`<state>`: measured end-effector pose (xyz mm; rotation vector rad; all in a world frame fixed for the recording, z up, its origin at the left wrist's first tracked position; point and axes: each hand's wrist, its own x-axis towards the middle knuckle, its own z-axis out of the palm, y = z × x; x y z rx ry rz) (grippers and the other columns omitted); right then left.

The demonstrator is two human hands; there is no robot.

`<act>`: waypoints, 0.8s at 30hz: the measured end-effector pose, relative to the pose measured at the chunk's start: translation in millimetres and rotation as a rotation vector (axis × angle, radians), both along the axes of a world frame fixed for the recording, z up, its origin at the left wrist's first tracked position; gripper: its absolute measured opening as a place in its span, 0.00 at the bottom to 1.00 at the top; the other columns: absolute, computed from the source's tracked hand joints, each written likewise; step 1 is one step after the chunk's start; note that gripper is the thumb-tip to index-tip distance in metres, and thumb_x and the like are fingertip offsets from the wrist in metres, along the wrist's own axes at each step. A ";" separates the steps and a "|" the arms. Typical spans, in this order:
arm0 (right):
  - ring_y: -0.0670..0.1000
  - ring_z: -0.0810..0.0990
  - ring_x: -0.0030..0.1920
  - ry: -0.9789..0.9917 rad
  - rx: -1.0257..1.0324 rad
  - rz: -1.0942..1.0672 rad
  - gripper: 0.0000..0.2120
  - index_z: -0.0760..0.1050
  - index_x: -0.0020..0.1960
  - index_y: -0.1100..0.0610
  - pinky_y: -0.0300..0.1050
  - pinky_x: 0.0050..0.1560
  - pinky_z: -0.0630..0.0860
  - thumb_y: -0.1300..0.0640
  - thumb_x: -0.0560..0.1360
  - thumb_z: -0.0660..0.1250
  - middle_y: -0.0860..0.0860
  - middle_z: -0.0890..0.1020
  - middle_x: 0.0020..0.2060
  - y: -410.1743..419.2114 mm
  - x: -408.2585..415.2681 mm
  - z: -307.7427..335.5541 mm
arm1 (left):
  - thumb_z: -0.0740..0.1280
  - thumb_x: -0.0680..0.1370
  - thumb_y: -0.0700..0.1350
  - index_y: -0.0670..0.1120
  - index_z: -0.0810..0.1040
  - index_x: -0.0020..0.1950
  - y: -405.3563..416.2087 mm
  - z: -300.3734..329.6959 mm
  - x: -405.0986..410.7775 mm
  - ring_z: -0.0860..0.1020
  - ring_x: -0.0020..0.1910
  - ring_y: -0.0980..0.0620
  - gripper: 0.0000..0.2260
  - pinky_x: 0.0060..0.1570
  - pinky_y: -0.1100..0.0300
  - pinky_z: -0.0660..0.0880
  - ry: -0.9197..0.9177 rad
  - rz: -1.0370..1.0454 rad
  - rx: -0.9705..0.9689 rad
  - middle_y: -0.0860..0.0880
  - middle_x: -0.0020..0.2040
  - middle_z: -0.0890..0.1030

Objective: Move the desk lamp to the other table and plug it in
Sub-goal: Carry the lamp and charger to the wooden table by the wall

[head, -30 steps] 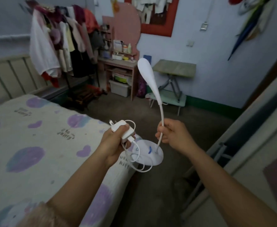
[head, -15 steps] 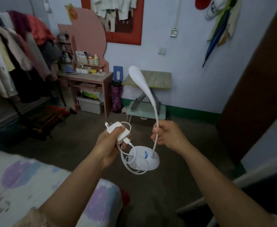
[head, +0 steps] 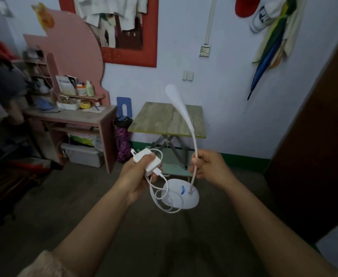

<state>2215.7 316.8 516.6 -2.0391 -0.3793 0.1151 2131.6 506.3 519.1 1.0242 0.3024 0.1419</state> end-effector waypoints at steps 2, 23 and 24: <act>0.52 0.83 0.38 0.015 0.018 0.020 0.13 0.74 0.35 0.54 0.39 0.33 0.77 0.63 0.77 0.60 0.56 0.81 0.33 12.1 60.6 -7.3 | 0.64 0.76 0.39 0.39 0.76 0.46 7.0 -4.9 59.8 0.79 0.27 0.50 0.03 0.22 0.64 0.72 -0.006 0.011 -0.001 0.40 0.36 0.79; 0.58 0.82 0.41 -0.055 0.008 0.031 0.08 0.76 0.43 0.63 0.49 0.42 0.79 0.65 0.76 0.59 0.60 0.80 0.38 192.0 617.9 -23.4 | 0.62 0.78 0.40 0.43 0.75 0.45 154.2 -18.6 581.9 0.79 0.29 0.52 0.04 0.23 0.65 0.72 -0.012 0.088 0.060 0.41 0.38 0.78; 0.59 0.82 0.42 -0.051 0.009 0.019 0.08 0.76 0.43 0.63 0.51 0.43 0.80 0.65 0.76 0.59 0.62 0.80 0.38 206.1 641.2 -28.3 | 0.62 0.78 0.40 0.43 0.75 0.44 165.8 -21.8 605.1 0.79 0.29 0.52 0.04 0.23 0.65 0.73 -0.009 0.081 0.059 0.41 0.38 0.78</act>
